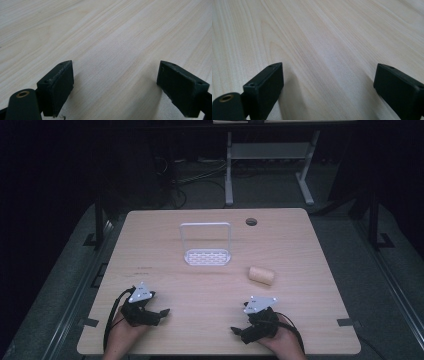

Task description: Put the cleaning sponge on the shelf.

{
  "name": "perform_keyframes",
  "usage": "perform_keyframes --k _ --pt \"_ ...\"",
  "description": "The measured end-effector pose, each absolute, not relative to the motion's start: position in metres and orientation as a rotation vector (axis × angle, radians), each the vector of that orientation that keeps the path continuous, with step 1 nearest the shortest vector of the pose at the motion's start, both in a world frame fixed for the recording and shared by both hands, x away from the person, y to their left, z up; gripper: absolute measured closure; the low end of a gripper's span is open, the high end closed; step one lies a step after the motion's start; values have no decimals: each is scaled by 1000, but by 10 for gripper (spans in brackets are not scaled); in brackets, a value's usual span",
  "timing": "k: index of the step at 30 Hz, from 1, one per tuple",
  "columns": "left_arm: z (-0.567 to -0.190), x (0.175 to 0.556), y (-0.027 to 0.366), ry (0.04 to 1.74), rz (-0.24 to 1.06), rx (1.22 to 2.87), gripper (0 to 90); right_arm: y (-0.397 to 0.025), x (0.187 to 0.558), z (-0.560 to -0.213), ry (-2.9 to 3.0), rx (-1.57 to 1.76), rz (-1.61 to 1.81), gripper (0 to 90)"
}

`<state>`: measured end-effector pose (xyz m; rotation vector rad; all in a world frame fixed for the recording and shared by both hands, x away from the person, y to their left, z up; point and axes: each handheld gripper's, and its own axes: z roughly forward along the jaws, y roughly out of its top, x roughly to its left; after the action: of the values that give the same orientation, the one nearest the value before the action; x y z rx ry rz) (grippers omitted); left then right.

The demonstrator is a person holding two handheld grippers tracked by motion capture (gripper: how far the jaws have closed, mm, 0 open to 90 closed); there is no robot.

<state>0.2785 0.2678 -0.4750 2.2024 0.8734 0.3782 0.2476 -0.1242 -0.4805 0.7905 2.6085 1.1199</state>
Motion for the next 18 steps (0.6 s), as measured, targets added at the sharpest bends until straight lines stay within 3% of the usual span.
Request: perform_keyframes --k 16,18 --pt "-475 279 268 875 382 2204 135 -125 248 -480 2613 788 1126 90" --pt "-475 279 268 875 382 2204 135 -127 249 -480 2609 796 1140 134"
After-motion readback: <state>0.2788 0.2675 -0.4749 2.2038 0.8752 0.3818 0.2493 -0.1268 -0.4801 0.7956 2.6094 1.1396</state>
